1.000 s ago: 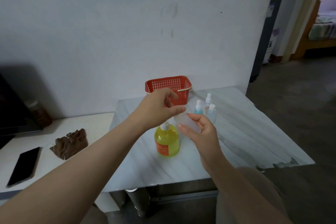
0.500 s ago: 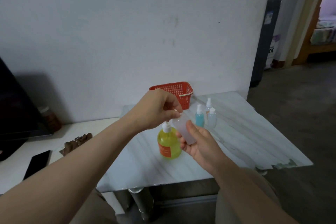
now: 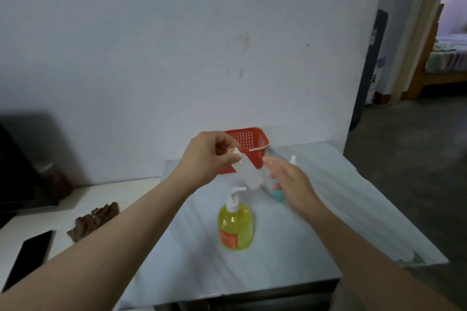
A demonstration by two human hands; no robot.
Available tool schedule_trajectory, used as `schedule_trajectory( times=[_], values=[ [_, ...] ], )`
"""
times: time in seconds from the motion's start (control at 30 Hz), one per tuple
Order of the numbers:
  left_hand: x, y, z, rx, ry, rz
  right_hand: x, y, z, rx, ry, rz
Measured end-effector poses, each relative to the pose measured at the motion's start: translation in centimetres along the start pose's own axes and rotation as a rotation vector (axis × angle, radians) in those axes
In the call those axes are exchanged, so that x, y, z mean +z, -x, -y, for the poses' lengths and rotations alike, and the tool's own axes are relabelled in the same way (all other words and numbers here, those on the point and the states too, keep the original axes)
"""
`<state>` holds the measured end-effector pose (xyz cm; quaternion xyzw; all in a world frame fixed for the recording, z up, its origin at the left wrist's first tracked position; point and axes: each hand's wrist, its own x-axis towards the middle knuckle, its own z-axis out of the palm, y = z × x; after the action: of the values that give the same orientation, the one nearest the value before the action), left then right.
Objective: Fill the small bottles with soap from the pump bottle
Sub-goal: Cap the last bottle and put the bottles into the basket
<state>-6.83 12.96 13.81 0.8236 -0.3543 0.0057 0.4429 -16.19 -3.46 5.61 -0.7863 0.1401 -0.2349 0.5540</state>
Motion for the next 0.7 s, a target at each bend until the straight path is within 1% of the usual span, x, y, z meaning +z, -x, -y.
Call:
schedule_trajectory(
  times=[0.03, 0.07, 0.1, 0.13, 0.17, 0.27, 0.33, 0.4, 0.57, 0.7],
  values=[
    [0.1, -1.0, 0.5, -0.011, -0.009, -0.008, -0.9, -1.8, -1.2, -0.109, 0.253, -0.059],
    [0.2, -1.9, 1.0, -0.023, -0.015, -0.013, -1.6, -3.6, -2.6, -0.209, 0.479, -0.066],
    [0.4, -2.6, 1.3, -0.034, -0.024, -0.021, -2.2, -5.1, -3.7, -0.275, 0.670, -0.021],
    [0.5, -3.6, 1.8, -0.041, -0.035, -0.029, -2.6, -6.6, -4.6, -0.278, 0.805, 0.046],
    [0.7, -4.5, 2.1, -0.045, -0.048, -0.034, -2.7, -7.7, -5.2, -0.237, 0.903, 0.106],
    [1.5, -7.0, 3.1, -0.061, -0.085, -0.037, -2.8, -10.3, -7.2, -0.138, 1.136, 0.267],
    [2.1, -8.9, 4.0, -0.069, -0.099, -0.027, -2.6, -11.7, -8.3, -0.136, 1.193, 0.323],
    [2.8, -10.3, 4.7, -0.073, -0.122, -0.019, -2.7, -12.4, -9.0, -0.175, 1.185, 0.353],
    [4.1, -13.1, 6.4, -0.084, -0.127, -0.030, -3.8, -13.1, -8.1, -0.227, 0.986, 0.364],
    [4.1, -15.2, 7.1, -0.066, -0.151, -0.052, -5.4, -14.0, -3.8, -0.181, 0.813, 0.321]
  ],
)
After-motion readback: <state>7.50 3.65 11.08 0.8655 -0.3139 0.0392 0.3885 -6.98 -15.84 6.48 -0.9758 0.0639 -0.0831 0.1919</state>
